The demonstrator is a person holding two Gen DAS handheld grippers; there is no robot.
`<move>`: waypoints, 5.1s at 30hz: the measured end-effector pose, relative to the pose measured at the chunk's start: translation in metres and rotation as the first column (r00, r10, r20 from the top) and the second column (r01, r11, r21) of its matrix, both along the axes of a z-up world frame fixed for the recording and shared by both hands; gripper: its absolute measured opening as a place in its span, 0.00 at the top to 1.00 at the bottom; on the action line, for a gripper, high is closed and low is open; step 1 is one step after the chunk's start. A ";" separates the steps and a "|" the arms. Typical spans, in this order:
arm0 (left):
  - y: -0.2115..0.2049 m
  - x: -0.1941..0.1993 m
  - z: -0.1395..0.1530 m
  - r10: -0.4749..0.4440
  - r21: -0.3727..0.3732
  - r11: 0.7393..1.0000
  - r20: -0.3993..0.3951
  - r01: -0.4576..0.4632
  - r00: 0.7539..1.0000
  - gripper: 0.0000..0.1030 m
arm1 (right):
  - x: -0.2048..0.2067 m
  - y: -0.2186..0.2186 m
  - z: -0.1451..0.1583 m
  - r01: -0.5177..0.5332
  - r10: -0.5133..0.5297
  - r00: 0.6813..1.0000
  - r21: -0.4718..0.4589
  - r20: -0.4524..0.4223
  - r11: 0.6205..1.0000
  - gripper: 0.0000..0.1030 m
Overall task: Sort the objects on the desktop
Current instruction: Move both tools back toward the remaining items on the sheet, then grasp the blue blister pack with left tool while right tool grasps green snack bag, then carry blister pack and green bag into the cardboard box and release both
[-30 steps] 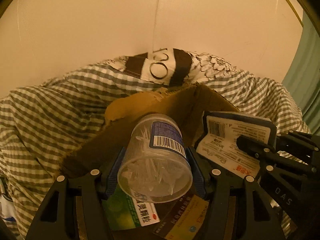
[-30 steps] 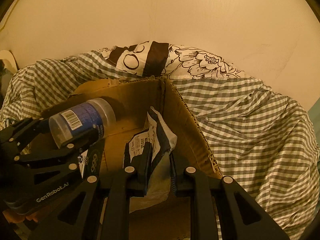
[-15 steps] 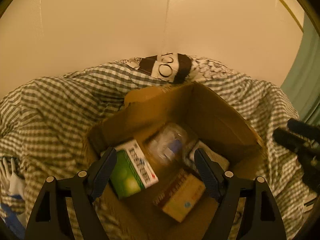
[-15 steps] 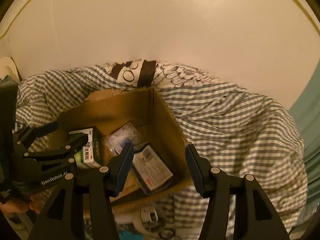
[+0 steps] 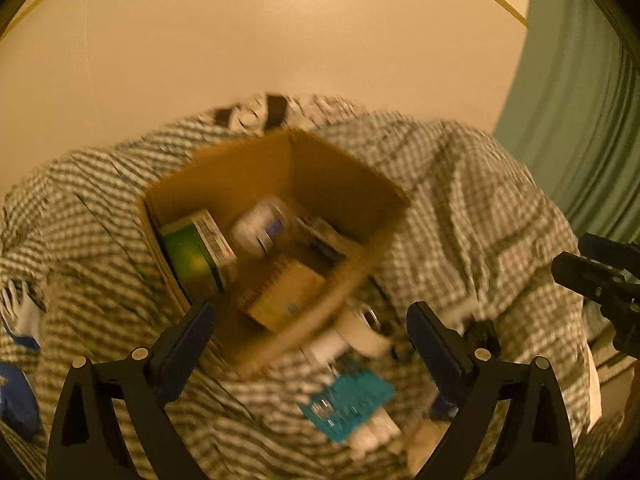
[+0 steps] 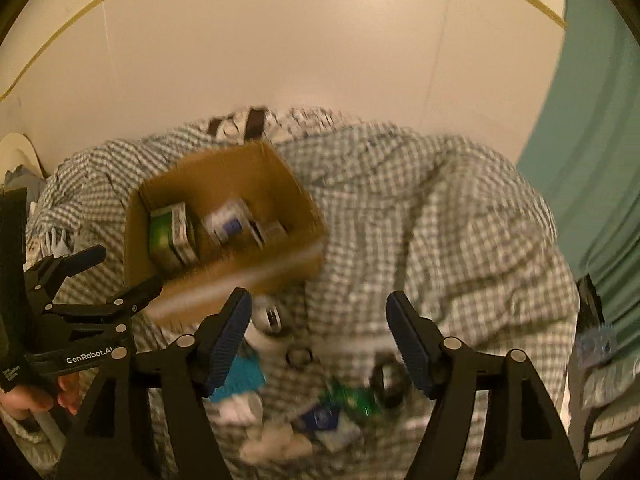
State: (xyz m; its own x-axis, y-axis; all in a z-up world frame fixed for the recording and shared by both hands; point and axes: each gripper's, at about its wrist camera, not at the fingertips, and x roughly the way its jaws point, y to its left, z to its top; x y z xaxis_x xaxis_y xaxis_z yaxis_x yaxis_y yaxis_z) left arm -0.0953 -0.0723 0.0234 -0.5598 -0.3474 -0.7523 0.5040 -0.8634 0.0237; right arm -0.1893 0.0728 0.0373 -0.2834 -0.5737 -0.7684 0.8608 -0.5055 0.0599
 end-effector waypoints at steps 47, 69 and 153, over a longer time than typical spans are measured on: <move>-0.010 -0.022 -0.198 -0.099 0.241 0.969 0.158 0.058 0.983 0.10 | -0.037 0.015 -0.227 0.110 -0.189 0.923 0.240 0.336 0.965 0.45; -0.004 -0.008 -0.193 -0.249 0.235 0.953 0.252 0.190 0.935 0.39 | -0.028 0.033 -0.210 0.118 -0.178 0.930 0.198 0.322 0.973 0.47; -0.154 -0.043 -0.012 -0.046 -0.014 0.999 -0.166 0.045 0.985 0.26 | -0.020 -0.179 -0.067 -0.054 0.076 0.978 -0.117 0.193 0.992 0.25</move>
State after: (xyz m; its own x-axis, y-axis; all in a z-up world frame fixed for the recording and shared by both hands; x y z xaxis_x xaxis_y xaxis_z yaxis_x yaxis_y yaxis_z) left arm -0.1386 -0.2260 0.0117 -0.6922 -0.3254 -0.6442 0.4617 -0.8857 -0.0486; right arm -0.2096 -0.1061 -0.0297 -0.0928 -0.6707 -0.7359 0.8574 -0.4296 0.2834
